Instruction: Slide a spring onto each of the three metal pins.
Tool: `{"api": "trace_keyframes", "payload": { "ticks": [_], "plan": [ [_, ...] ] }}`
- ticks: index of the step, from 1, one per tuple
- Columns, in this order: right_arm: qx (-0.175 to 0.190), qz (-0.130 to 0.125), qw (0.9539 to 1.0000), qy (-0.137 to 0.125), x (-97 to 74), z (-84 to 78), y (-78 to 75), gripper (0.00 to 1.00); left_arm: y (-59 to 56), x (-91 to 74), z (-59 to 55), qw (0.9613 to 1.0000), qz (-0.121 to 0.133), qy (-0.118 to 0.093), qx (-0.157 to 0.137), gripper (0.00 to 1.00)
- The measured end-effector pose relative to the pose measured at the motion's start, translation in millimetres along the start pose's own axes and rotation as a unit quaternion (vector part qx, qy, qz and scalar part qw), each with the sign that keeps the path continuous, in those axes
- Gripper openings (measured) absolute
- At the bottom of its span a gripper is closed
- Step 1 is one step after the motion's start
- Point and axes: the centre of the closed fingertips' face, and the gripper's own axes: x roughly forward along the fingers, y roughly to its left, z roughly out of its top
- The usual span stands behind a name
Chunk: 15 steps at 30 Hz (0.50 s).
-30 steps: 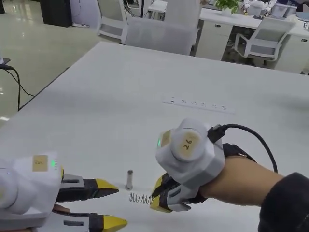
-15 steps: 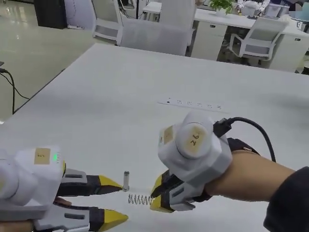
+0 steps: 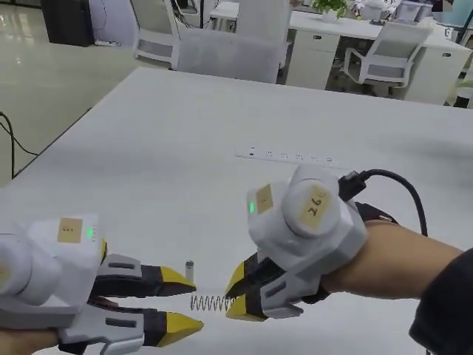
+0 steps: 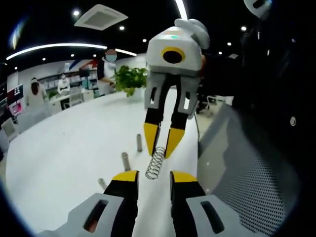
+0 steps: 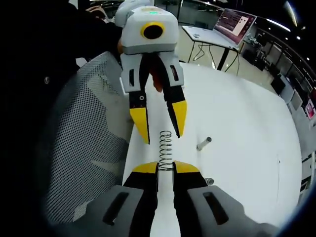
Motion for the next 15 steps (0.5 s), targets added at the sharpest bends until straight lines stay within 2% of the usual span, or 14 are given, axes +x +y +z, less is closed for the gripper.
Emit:
{"api": "trace_keyframes", "payload": {
  "ticks": [7,15],
  "plan": [
    [-0.017,0.004,0.9998,-0.011,0.2,6.4,2.6,0.08,-1.4,-1.4,6.2,0.9998,-0.002,-0.018,-0.008,0.10],
    [-0.028,0.001,0.9994,-0.022,-1.4,11.2,2.3,0.07,-0.9,-2.4,9.0,0.9994,0.000,-0.030,-0.018,0.09]
  ]
}}
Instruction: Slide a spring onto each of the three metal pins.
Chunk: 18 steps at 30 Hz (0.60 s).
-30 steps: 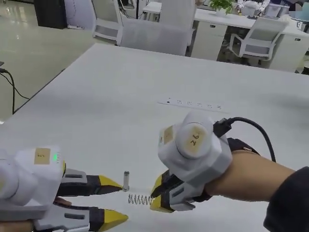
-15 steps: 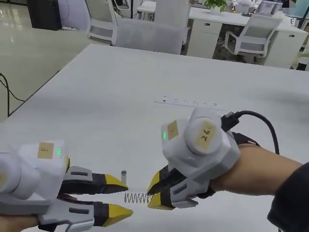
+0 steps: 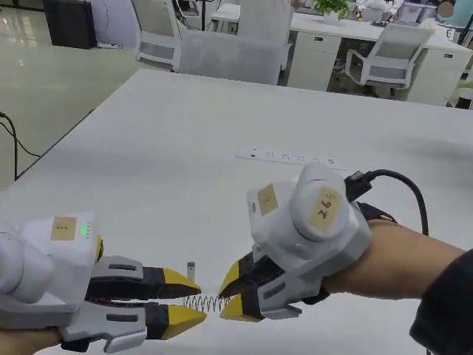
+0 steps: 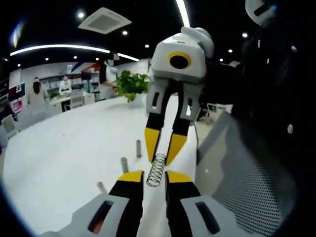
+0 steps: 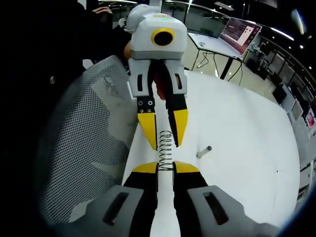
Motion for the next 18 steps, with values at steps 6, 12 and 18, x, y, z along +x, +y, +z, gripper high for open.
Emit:
{"api": "trace_keyframes", "payload": {
  "ticks": [6,12,18],
  "plan": [
    [0.004,-0.004,1.0000,-0.008,-1.1,1.1,-1.6,0.07,1.5,-1.3,2.1,0.9999,0.001,-0.009,-0.006,0.06],
    [0.001,-0.008,0.9999,-0.015,-2.9,3.0,-2.8,0.07,2.2,-1.1,-0.8,1.0000,0.001,-0.003,0.002,0.05],
    [-0.001,-0.011,0.9998,-0.016,-3.4,2.2,-3.9,0.07,1.7,-1.0,-0.5,1.0000,-0.001,-0.005,0.003,0.04]
  ]
}}
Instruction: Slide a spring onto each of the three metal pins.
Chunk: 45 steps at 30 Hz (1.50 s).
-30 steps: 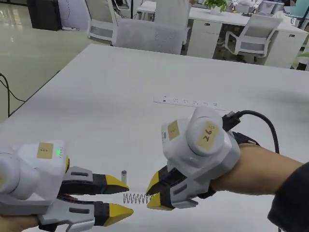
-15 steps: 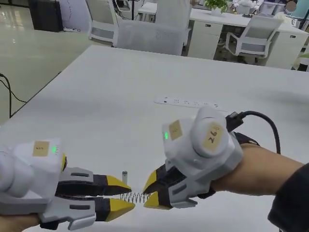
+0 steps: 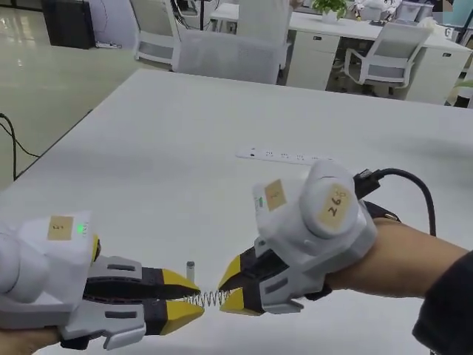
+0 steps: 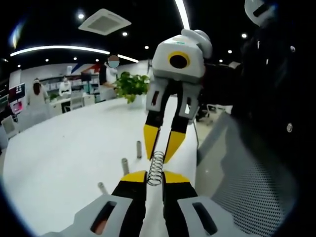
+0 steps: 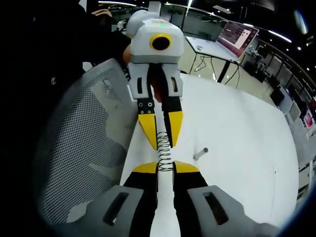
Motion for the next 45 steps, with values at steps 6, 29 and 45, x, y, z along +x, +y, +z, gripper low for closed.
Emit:
{"api": "trace_keyframes", "payload": {
  "ticks": [6,29,45],
  "plan": [
    [0.005,-0.001,1.0000,0.002,1.1,-1.0,-0.8,0.08,-0.9,-0.4,0.6,1.0000,-0.003,-0.002,-0.008,0.03],
    [0.045,0.011,0.9989,0.007,4.8,-4.9,3.5,0.13,-6.6,-2.4,12.9,0.9984,-0.020,-0.031,-0.042,0.03],
    [0.038,0.002,0.9993,-0.003,1.5,0.0,0.8,0.09,-7.7,-1.2,13.9,0.9983,-0.021,-0.036,-0.041,0.03]
  ]
}}
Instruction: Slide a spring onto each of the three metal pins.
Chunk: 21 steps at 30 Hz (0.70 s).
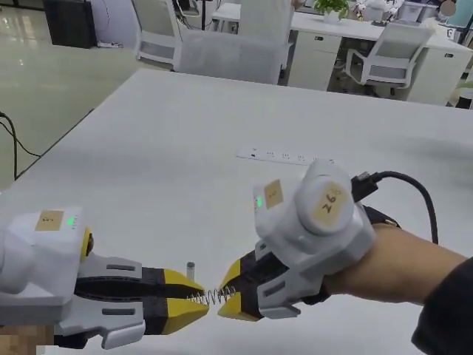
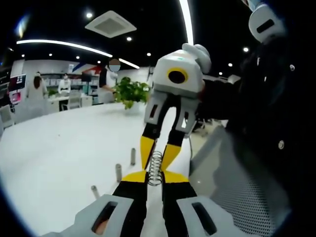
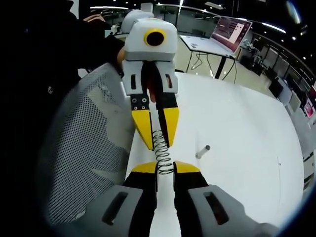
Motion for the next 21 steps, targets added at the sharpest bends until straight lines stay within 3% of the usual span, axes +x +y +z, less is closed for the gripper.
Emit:
{"api": "trace_keyframes", "payload": {
  "ticks": [21],
  "plan": [
    [-0.002,0.004,0.9997,-0.022,-6.8,15.3,2.9,0.08,1.5,1.1,-8.0,0.9998,0.000,0.017,0.008,0.03]
  ]
}}
